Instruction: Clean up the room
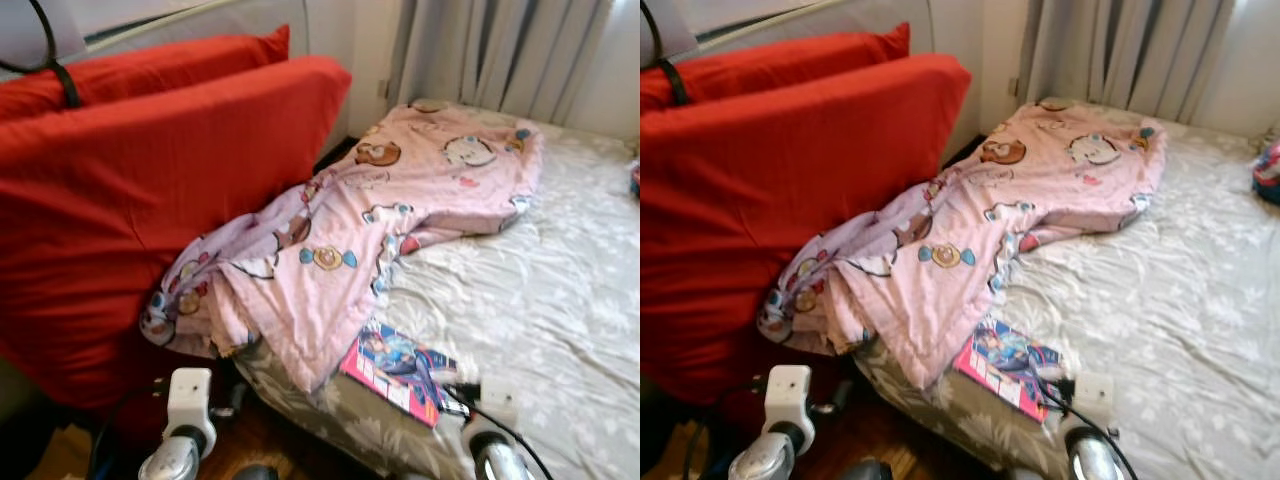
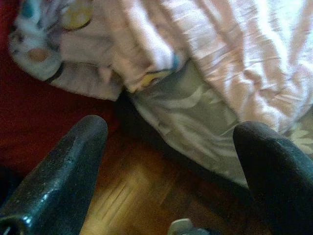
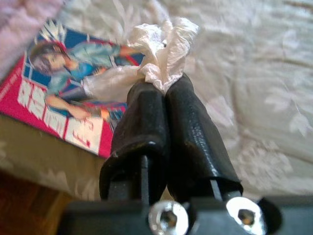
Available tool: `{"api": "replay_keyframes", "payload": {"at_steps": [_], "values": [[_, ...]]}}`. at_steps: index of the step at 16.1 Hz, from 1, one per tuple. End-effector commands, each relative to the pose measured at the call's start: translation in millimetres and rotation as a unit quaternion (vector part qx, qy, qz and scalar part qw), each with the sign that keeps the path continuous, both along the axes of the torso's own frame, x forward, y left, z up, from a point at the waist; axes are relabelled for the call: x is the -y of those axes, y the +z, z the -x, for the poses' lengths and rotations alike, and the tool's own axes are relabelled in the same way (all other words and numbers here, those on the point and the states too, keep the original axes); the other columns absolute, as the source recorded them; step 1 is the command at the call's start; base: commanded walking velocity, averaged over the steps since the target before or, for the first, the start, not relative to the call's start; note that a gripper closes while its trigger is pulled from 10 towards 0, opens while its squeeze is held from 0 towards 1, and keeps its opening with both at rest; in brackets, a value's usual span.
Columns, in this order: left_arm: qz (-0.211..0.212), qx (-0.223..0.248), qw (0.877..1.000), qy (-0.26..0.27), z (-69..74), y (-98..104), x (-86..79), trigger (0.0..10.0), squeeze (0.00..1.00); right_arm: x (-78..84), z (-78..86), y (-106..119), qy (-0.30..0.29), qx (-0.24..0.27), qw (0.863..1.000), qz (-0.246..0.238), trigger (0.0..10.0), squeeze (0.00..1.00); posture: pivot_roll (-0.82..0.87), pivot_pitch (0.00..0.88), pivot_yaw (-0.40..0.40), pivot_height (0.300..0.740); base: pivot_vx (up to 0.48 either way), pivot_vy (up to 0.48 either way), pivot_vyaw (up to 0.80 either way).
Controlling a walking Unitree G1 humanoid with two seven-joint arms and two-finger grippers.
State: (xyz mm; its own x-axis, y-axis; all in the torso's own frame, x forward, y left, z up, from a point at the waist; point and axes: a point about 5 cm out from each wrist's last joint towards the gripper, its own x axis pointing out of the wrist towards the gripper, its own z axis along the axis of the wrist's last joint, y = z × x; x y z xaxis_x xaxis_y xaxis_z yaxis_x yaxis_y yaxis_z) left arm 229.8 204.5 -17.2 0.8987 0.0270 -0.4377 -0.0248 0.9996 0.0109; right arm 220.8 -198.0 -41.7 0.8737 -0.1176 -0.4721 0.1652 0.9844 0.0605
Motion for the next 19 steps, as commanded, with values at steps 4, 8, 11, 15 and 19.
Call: {"api": "replay_keyframes", "payload": {"at_steps": [4, 8, 11, 15, 19], "values": [[0.002, -0.050, 0.999, 0.011, 10.5, -22.8, 1.7, 10.0, 0.00, 1.4, 16.6, -20.0, 0.002, -0.088, 0.996, 0.006, 10.0, 0.00, 0.01, 0.000, -0.018, 0.740, 0.000, 0.000, 0.00], [0.012, -0.112, 0.993, 0.035, 22.8, -41.6, 2.8, 10.0, 0.00, -13.7, 36.9, -37.8, 0.055, -0.163, 0.985, 0.001, 10.0, 0.00, 0.00, 0.000, -0.023, 0.740, 0.000, 0.000, 0.00], [0.017, -0.143, 0.989, 0.045, 27.1, -48.7, 6.6, 10.0, 0.00, -11.2, 43.6, -41.6, 0.060, -0.182, 0.981, 0.005, 10.0, 0.00, 0.01, 0.000, -0.030, 0.740, 0.000, 0.000, 0.00], [-0.006, -0.188, 0.982, 0.027, 42.4, -59.9, 9.0, 10.0, 0.00, 10.5, 55.8, -44.1, 0.032, -0.197, 0.980, -0.001, 10.0, 0.00, -0.01, 0.000, -0.018, 0.740, 0.000, 0.000, 0.00], [-0.005, -0.192, 0.981, 0.039, 42.1, -59.8, 4.5, 10.0, 0.00, 20.2, 68.9, -48.0, 0.026, -0.220, 0.975, -0.003, 10.0, 0.00, -0.02, 0.000, -0.002, 0.740, 0.000, 0.000, 0.00]]}}
